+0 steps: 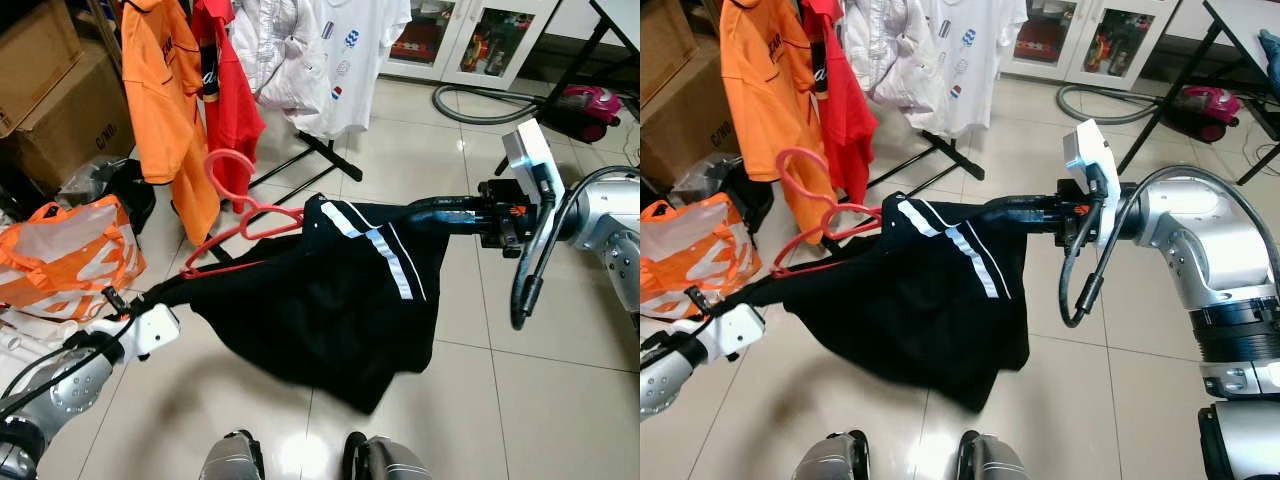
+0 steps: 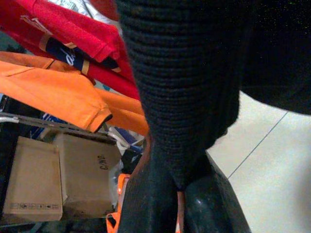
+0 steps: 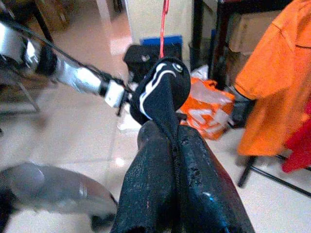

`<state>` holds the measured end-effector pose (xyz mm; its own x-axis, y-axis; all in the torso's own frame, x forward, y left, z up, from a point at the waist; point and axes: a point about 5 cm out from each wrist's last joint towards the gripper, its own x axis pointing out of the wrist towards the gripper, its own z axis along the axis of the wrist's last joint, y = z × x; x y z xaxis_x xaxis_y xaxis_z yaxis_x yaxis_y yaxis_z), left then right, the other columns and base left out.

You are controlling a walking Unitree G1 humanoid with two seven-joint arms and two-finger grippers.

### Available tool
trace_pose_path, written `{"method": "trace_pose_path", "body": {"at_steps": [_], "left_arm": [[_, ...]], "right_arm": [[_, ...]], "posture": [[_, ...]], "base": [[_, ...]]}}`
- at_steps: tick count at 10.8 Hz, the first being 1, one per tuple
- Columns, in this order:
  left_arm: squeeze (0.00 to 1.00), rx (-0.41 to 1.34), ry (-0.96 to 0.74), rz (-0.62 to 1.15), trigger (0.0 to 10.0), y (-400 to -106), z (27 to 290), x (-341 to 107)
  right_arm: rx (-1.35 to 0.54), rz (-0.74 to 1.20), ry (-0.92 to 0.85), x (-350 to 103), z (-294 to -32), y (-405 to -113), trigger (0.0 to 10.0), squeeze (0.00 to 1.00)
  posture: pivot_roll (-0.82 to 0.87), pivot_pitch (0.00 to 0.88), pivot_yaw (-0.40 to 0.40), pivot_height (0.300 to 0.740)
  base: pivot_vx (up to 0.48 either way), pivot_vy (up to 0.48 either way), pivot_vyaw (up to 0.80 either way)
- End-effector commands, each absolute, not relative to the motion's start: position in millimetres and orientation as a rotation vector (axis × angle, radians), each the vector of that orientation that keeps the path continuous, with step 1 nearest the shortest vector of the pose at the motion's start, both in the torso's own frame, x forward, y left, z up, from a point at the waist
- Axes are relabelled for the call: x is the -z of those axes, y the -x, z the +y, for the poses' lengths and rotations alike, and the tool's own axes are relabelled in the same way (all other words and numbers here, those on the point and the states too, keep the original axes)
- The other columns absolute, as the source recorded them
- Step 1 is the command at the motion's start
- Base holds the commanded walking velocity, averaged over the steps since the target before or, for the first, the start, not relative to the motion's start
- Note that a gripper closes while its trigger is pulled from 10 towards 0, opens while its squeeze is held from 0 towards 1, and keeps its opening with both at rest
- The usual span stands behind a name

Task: Hang hanger

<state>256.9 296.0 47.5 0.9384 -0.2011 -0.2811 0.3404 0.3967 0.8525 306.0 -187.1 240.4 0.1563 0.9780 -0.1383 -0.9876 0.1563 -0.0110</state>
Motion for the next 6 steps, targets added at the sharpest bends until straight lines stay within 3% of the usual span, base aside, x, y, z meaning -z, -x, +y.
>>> {"method": "trace_pose_path", "body": {"at_steps": [1,4,6], "left_arm": [[0.0,0.269,-1.175,0.383,0.0,-229,334,-31],[0.0,0.25,-1.181,0.284,0.0,-243,330,-46],[0.0,0.237,-1.153,0.062,0.0,-267,319,-81]], "right_arm": [[-1.338,-0.039,0.091,-274,-212,-304,0.0,0.0],[-1.339,0.095,0.256,-246,-214,-303,0.0,0.0],[-1.316,0.147,0.289,-228,-208,-304,0.0,0.0]], "posture": [[-0.01,0.172,-0.037,0.74],[-0.02,0.17,-0.04,0.74],[-0.01,0.177,-0.046,0.74]], "base": [[0.0,0.0,0.0],[0.0,0.0,0.0],[0.0,0.0,0.0]]}}
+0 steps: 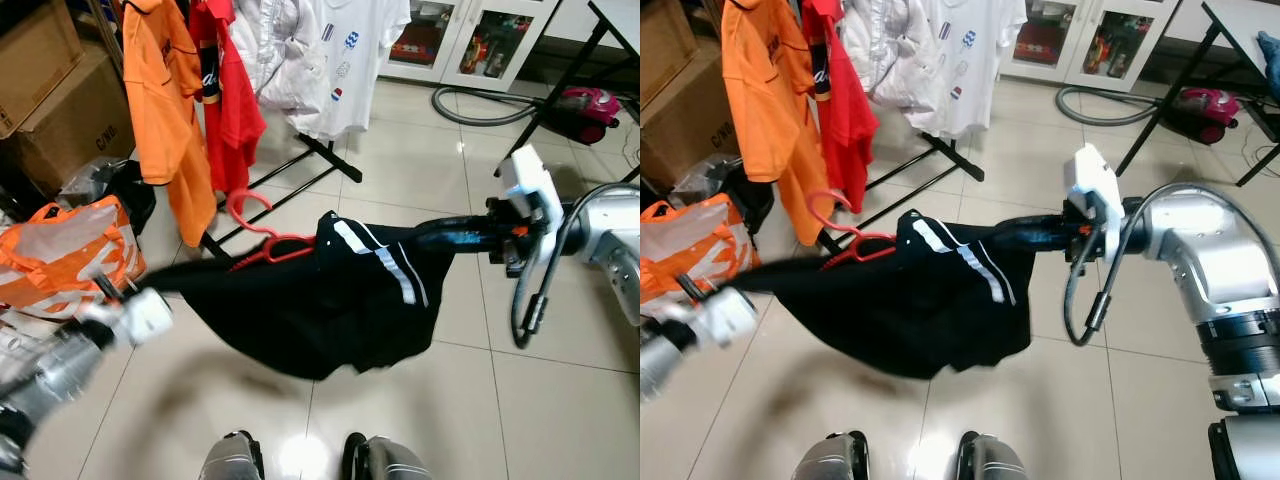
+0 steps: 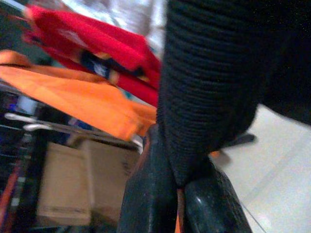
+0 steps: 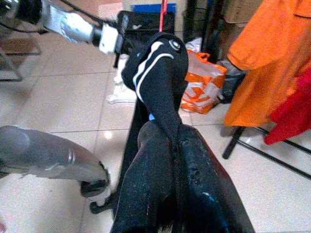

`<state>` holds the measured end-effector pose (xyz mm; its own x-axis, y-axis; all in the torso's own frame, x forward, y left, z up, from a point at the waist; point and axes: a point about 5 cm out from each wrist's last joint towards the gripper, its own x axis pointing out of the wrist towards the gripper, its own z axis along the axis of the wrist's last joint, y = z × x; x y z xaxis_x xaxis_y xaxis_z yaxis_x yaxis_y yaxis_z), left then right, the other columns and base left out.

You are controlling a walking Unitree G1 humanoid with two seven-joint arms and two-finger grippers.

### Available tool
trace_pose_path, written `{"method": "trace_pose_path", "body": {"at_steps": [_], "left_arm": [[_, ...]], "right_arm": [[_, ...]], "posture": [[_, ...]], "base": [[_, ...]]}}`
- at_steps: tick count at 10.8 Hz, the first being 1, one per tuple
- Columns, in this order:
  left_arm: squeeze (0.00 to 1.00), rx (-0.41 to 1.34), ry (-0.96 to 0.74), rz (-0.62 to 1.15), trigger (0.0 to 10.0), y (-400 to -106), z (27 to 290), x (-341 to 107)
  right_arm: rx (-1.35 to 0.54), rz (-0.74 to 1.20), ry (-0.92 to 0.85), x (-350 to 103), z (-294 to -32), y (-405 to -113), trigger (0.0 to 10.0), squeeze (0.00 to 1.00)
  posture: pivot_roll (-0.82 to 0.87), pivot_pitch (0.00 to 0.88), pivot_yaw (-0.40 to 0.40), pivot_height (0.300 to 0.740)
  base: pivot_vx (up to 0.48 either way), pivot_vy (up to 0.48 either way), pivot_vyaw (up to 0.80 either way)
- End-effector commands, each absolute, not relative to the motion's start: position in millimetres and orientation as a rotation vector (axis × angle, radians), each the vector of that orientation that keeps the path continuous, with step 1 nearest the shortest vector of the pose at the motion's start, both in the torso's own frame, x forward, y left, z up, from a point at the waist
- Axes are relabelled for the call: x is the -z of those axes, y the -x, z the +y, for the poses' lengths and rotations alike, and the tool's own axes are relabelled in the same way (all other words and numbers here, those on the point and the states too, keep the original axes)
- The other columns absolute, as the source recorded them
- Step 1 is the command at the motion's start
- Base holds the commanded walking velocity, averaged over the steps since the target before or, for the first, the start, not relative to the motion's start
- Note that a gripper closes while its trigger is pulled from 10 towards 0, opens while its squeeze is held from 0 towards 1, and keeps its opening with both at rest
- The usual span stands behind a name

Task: Hang hanger

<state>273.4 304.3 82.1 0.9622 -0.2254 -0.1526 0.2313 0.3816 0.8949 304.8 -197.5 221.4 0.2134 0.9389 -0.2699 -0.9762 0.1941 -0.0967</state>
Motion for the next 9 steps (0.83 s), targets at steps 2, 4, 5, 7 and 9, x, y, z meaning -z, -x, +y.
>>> {"method": "trace_pose_path", "body": {"at_steps": [2,4,5,7,9], "left_arm": [[0.0,0.291,-1.099,-0.058,0.0,-280,301,-98],[0.0,0.434,-1.006,-0.184,0.0,-292,256,-106],[0.0,0.474,-0.965,-0.192,0.0,-293,243,-105],[0.0,0.487,-0.933,-0.213,0.0,-297,232,-109],[0.0,0.481,-0.923,-0.245,0.0,-303,223,-121]], "right_arm": [[-1.266,0.126,0.287,-221,-201,-310,0.0,0.0],[-1.166,0.065,0.181,-210,-172,-322,0.0,0.0],[-1.164,0.048,0.122,-208,-160,-322,0.0,0.0],[-1.182,0.033,0.039,-208,-147,-320,0.0,0.0],[-1.228,0.024,-0.001,-208,-137,-316,0.0,0.0]], "posture": [[0.0,0.178,-0.046,0.74],[0.0,0.179,-0.048,0.74],[0.0,0.179,-0.047,0.74],[0.0,0.176,-0.049,0.74],[0.0,0.175,-0.05,0.74]], "base": [[0.0,0.0,0.0],[0.0,0.0,0.0],[0.0,0.0,0.0],[0.0,0.0,0.0],[0.0,0.0,0.0]]}}
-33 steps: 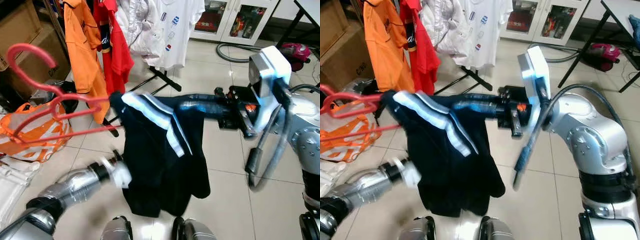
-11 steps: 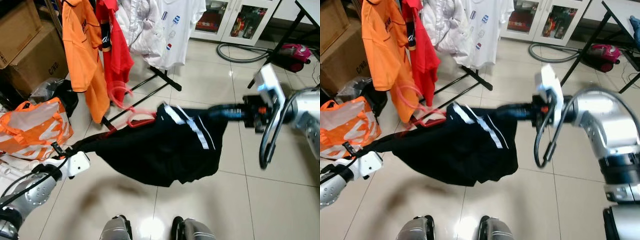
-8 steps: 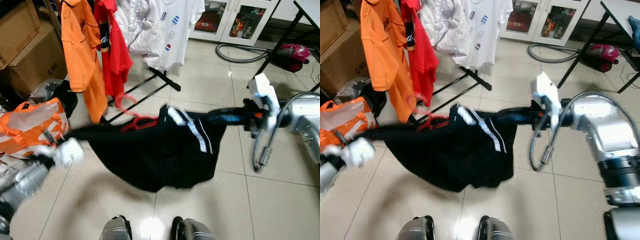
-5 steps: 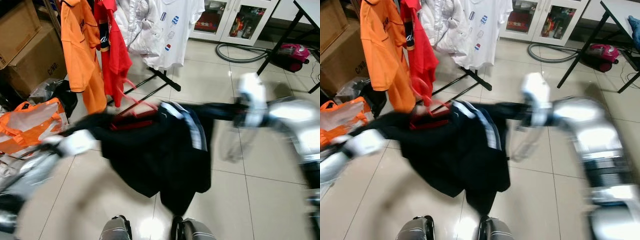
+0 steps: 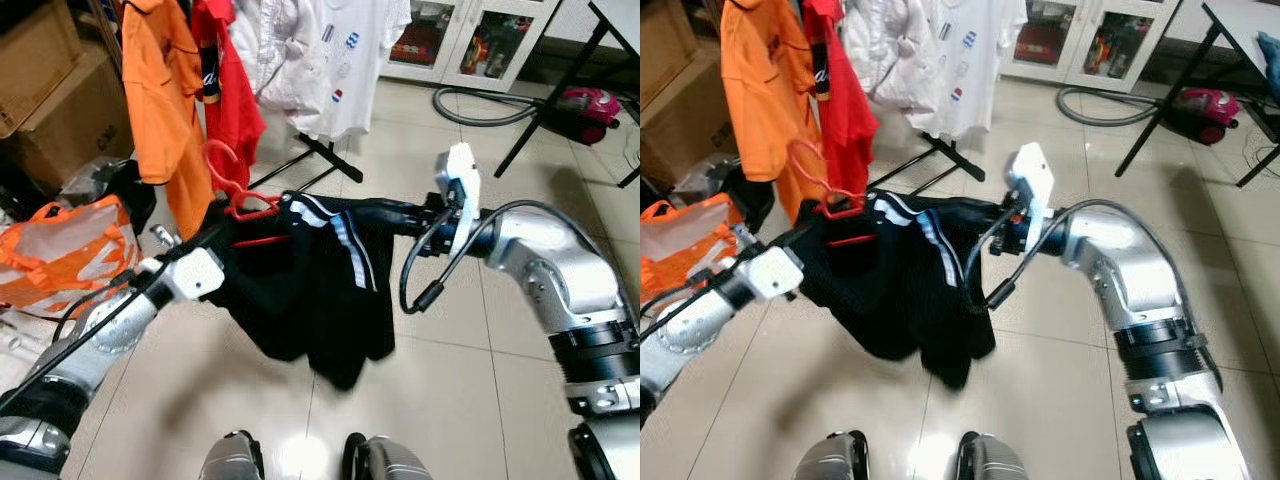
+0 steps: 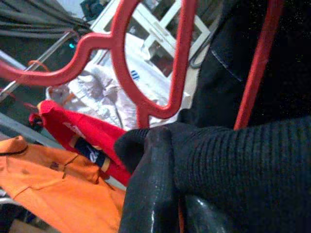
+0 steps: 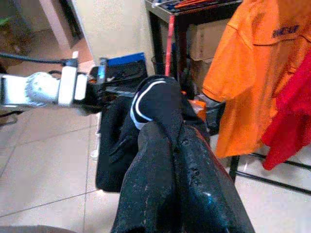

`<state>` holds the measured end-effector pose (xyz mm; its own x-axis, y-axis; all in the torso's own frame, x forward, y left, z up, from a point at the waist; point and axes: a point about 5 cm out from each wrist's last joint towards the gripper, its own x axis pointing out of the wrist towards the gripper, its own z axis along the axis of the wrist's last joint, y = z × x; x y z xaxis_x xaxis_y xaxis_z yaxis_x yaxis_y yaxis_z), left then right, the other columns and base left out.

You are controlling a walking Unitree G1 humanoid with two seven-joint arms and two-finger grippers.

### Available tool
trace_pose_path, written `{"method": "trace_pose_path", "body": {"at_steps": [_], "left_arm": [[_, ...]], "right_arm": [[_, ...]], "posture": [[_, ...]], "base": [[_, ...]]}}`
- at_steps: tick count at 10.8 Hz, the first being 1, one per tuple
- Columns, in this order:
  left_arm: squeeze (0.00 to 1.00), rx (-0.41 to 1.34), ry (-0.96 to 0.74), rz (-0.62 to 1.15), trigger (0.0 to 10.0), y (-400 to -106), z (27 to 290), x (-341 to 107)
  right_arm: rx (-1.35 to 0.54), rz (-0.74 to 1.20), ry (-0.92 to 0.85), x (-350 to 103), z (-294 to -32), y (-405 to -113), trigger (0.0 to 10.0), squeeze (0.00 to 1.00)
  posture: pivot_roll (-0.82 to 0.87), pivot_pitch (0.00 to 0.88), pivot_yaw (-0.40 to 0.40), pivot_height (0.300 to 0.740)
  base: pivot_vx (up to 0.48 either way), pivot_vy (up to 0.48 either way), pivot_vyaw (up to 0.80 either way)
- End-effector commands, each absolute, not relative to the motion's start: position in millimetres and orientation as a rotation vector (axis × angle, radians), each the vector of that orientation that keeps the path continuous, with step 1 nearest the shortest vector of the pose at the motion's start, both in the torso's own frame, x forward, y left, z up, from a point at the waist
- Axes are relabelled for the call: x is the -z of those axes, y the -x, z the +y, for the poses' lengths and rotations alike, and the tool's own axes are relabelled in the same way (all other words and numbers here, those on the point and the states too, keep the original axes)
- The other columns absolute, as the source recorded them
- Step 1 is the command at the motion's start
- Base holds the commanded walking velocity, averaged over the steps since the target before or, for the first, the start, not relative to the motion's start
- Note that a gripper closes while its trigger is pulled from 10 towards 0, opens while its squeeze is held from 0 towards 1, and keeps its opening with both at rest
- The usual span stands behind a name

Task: Hang hanger

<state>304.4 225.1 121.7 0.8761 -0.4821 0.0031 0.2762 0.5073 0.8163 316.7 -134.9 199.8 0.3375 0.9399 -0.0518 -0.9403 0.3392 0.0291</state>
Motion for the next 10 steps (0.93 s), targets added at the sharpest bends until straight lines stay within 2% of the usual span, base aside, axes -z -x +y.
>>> {"method": "trace_pose_path", "body": {"at_steps": [1,4,5,8,9,10], "left_arm": [[0.0,0.438,-0.919,-0.258,0.0,-308,226,-130],[0.0,0.45,-0.893,-0.215,0.0,-312,224,-131],[0.0,0.476,-0.901,-0.195,10.0,-313,220,-131],[0.0,0.582,-0.937,-0.209,10.0,-313,209,-139],[0.57,0.638,-0.948,-0.214,10.0,-310,204,-141],[1.0,0.677,-0.961,-0.214,10.0,-308,200,-143]], "right_arm": [[-1.251,0.032,-0.001,-207,-137,-313,0.0,0.0],[-1.26,0.047,-0.039,-207,-137,-310,0.0,0.0],[-1.251,0.032,-0.09,-210,-138,-311,0.0,0.0],[-1.213,-0.021,-0.19,-212,-135,-313,0.0,0.0],[-1.205,-0.037,-0.238,-212,-132,-313,0.0,0.0],[-1.201,-0.05,-0.281,-211,-129,-312,0.0,0.0]], "posture": [[0.0,0.174,-0.051,0.74],[0.0,0.175,-0.049,0.74],[0.0,0.175,-0.048,0.74],[0.01,0.164,-0.038,0.74],[0.01,0.157,-0.034,0.74],[0.02,0.152,-0.031,0.74]], "base": [[0.0,0.0,0.0],[0.0,0.0,0.0],[0.0,0.0,0.0],[0.0,0.0,0.0],[0.0,0.0,0.0],[0.0,0.0,0.0]]}}
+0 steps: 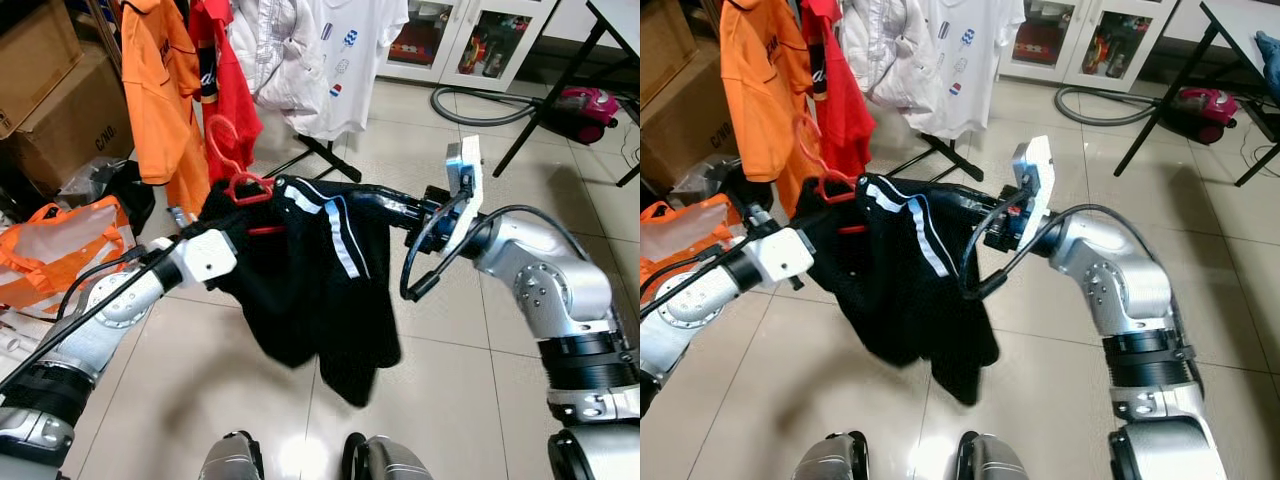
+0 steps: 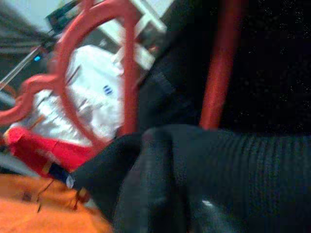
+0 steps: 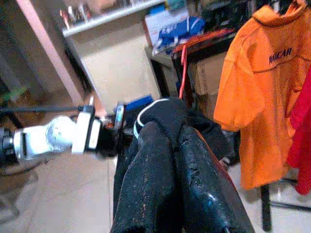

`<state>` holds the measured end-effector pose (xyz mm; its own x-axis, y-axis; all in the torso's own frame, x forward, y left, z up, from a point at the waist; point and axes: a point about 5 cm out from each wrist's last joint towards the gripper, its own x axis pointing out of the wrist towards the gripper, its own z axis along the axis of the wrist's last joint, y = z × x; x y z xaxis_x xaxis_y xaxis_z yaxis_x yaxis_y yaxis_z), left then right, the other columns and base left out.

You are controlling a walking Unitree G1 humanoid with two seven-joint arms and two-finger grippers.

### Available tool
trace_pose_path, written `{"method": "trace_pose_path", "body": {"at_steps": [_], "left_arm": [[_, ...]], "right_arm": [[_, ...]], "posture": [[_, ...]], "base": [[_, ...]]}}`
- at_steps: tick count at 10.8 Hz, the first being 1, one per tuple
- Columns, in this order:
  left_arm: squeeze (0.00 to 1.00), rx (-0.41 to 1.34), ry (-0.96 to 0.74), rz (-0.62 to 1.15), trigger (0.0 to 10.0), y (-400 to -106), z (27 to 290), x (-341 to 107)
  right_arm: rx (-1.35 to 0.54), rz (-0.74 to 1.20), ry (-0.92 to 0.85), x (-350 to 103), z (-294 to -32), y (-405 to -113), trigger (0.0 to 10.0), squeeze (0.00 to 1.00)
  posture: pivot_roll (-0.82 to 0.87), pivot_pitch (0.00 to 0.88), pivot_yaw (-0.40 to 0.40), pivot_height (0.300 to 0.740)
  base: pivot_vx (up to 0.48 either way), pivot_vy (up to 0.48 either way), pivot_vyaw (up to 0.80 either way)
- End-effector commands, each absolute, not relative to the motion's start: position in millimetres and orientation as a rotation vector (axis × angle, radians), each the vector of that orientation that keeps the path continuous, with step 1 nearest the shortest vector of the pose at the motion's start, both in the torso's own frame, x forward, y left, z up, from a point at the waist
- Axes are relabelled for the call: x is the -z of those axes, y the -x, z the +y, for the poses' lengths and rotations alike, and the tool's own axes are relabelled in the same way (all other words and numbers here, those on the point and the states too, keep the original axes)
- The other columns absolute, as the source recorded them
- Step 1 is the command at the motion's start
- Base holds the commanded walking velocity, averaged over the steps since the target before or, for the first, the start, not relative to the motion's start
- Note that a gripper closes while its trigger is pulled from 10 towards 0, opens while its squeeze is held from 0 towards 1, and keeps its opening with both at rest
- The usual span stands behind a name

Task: Hang hanger

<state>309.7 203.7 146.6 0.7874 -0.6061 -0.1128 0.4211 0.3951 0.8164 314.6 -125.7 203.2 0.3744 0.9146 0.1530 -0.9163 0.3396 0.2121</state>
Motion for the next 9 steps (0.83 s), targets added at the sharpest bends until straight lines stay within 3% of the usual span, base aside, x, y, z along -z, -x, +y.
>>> {"method": "trace_pose_path", "body": {"at_steps": [1,4,5,7,9], "left_arm": [[1.0,0.713,-1.003,-0.229,10.0,-308,198,-153],[1.0,0.739,-1.096,-0.316,10.0,-309,202,-212],[1.0,0.728,-1.037,-0.324,10.0,-308,204,-224],[1.0,0.701,-0.727,-0.306,10.0,-308,219,-252],[1.0,0.74,-0.698,-0.237,10.0,-303,223,-245]], "right_arm": [[-1.195,-0.05,-0.321,-209,-127,-312,0.0,0.0],[-1.201,-0.032,-0.343,-197,-121,-308,0.0,0.0],[-1.201,-0.033,-0.341,-197,-122,-309,0.0,0.0],[-1.196,-0.042,-0.338,-198,-124,-312,0.0,0.0],[-1.194,-0.048,-0.334,-200,-124,-314,0.0,0.0]], "posture": [[0.02,0.145,-0.03,0.74],[0.04,0.131,-0.016,0.74],[0.04,0.13,-0.013,0.74],[0.04,0.133,-0.01,0.74],[0.05,0.14,-0.007,0.74]], "base": [[0.0,0.0,0.0],[0.0,0.0,0.0],[0.0,0.0,0.0],[0.0,0.0,0.0],[0.0,0.0,0.0]]}}
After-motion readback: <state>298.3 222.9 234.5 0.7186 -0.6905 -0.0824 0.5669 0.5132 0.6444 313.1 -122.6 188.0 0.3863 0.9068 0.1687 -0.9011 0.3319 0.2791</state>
